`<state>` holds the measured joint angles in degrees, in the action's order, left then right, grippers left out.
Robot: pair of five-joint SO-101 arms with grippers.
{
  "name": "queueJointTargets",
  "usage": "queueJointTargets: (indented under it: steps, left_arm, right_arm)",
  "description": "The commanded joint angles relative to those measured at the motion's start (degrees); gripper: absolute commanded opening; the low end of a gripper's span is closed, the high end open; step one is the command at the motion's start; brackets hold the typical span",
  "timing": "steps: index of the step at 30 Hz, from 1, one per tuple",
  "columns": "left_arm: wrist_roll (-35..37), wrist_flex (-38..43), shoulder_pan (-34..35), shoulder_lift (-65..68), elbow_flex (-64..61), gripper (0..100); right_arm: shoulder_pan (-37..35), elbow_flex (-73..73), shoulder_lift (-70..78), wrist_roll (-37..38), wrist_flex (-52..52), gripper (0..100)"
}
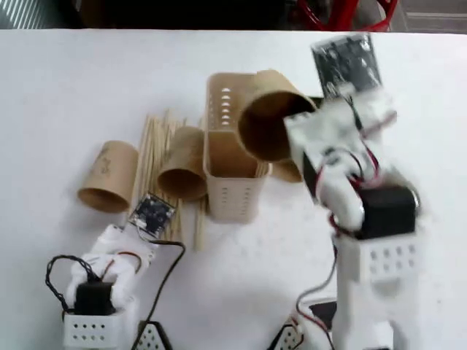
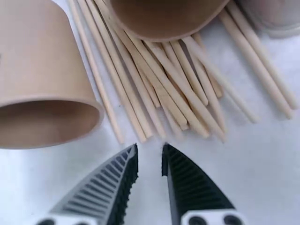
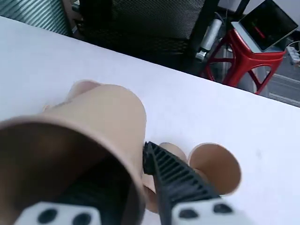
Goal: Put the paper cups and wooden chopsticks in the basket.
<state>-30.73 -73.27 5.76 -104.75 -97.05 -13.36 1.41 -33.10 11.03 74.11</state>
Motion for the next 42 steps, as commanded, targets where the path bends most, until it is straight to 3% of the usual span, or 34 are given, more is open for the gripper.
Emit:
queueJointTargets:
  steps: [1, 9, 29, 37, 42]
  left_arm:
    - [-0.2, -0.9, 0.3, 0.4, 0.1, 10]
    - [-0.2, -0.9, 0.3, 0.4, 0.1, 10]
    - [-0.2, -0.9, 0.3, 0.4, 0.1, 10]
    - [-0.2, -0.9, 0.3, 0.4, 0.1, 10]
    - [-0.2, -0.9, 0.3, 0.4, 0.1, 10]
  right_arm:
    - [-4.6, 6.7, 6.7, -1.8, -1.5, 1.7]
    - [-4.5, 10.5, 18.3, -1.8, -2.3, 1.8]
    - [-2.6, 3.2, 19.2, -1.8, -9.1, 2.2]
    - [-2.6, 3.2, 19.2, -1.7, -8.9, 22.4]
    - [-2.7, 3.3, 18.6, -1.4, -9.2, 24.8]
